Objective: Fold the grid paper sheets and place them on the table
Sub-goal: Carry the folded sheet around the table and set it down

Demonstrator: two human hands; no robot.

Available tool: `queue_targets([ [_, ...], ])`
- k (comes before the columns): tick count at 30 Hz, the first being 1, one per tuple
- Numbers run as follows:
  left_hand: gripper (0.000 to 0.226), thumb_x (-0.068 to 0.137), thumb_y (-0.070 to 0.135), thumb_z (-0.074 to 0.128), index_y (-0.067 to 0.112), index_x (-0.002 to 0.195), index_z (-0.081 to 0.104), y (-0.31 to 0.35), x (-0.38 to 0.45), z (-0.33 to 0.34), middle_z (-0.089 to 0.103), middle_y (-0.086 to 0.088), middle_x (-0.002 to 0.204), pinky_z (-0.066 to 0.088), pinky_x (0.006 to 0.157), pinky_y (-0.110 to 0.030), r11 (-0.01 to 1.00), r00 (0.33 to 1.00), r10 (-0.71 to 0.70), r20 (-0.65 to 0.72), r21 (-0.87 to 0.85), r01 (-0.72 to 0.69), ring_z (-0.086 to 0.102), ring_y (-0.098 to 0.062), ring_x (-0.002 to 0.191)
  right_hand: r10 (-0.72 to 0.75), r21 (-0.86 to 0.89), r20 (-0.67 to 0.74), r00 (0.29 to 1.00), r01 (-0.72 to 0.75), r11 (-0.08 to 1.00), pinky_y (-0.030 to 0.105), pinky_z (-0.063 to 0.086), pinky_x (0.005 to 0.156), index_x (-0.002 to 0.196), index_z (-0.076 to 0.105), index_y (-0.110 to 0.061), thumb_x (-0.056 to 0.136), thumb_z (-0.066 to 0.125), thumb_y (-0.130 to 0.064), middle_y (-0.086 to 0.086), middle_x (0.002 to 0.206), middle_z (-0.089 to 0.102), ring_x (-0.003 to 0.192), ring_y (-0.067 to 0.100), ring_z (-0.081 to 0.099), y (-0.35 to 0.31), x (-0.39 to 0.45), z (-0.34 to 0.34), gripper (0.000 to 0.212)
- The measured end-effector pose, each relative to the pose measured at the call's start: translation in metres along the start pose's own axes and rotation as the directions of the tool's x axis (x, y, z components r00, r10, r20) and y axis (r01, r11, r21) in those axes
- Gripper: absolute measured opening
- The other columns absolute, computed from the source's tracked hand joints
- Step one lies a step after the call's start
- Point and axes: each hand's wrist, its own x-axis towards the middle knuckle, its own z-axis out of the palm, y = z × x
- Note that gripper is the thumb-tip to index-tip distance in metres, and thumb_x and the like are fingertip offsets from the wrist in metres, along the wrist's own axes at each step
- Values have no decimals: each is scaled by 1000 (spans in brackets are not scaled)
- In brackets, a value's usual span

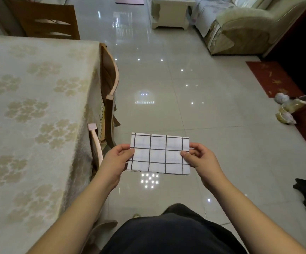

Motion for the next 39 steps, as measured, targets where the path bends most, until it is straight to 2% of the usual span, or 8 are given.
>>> queue_targets([
  [5, 22, 90, 19, 66, 16, 111, 65, 20, 43, 18, 67, -3, 86, 45, 68, -28, 999, 999, 25, -29, 34, -24, 55, -16, 79, 36, 19, -6, 999, -36, 999, 20, 48, 58, 107, 63, -15, 86, 71, -7, -8, 67, 58, 62, 5, 59, -5, 59, -3, 24],
  [12, 23, 87, 18, 69, 19, 109, 64, 65, 123, 49, 67, -24, 102, 48, 101, -44, 989, 998, 49, -41, 139, -42, 65, -32, 103, 64, 38, 56, 996, -66, 997, 24, 48, 65, 109, 62, -19, 86, 73, -12, -3, 71, 54, 66, 7, 58, -26, 166, -16, 27],
  [16, 27, 83, 18, 72, 16, 109, 64, 98, 167, 76, 66, -23, 98, 46, 100, -56, 990, 998, 49, -33, 137, -44, 64, -35, 94, 55, 50, 62, 997, -58, 997, 22, 47, 66, 106, 62, -21, 86, 72, -11, -5, 70, 50, 64, 3, 56, -53, 225, -35, 25],
  [21, 25, 89, 12, 66, 18, 114, 62, 139, 208, 110, 63, -22, 99, 55, 91, -44, 990, 996, 90, -20, 113, -87, 64, -40, 99, 49, 35, 93, 995, -52, 998, 25, 46, 68, 109, 61, -17, 86, 72, -9, -4, 69, 49, 64, 3, 57, -80, 290, -52, 26],
  [27, 35, 84, 16, 70, 19, 117, 60, 167, 253, 123, 59, -17, 89, 50, 97, -51, 993, 996, 83, -45, 82, -80, 61, -32, 85, 37, 51, 118, 992, -43, 998, 30, 47, 71, 109, 63, -13, 87, 70, -7, -2, 69, 52, 69, 11, 56, -101, 349, -53, 24],
  [31, 33, 87, 13, 67, 18, 118, 59, 186, 290, 115, 58, -14, 88, 51, 94, -49, 994, 994, 85, -70, 79, -79, 60, -27, 85, 48, 34, 142, 989, -53, 998, 41, 48, 79, 110, 64, -14, 86, 72, -9, 7, 77, 51, 79, 20, 56, -115, 396, -32, 26],
  [36, 27, 88, 12, 67, 19, 113, 62, 214, 351, 88, 58, -7, 78, 52, 81, -37, 991, 982, 129, -135, 57, -123, 59, -22, 79, 18, -23, 192, 981, -14, 1000, 34, 48, 73, 107, 64, -13, 86, 71, -7, -5, 65, 50, 69, 13, 55, -143, 462, 11, 23],
  [39, 29, 86, 21, 70, 23, 114, 62, 236, 385, 66, 65, -11, 84, 54, 90, -47, 990, 976, 137, -168, 67, -128, 67, -27, 85, 23, -60, 231, 973, -9, 998, 37, 47, 74, 109, 65, -11, 86, 71, -8, 0, 68, 49, 73, 17, 53, -164, 504, 45, 24],
])
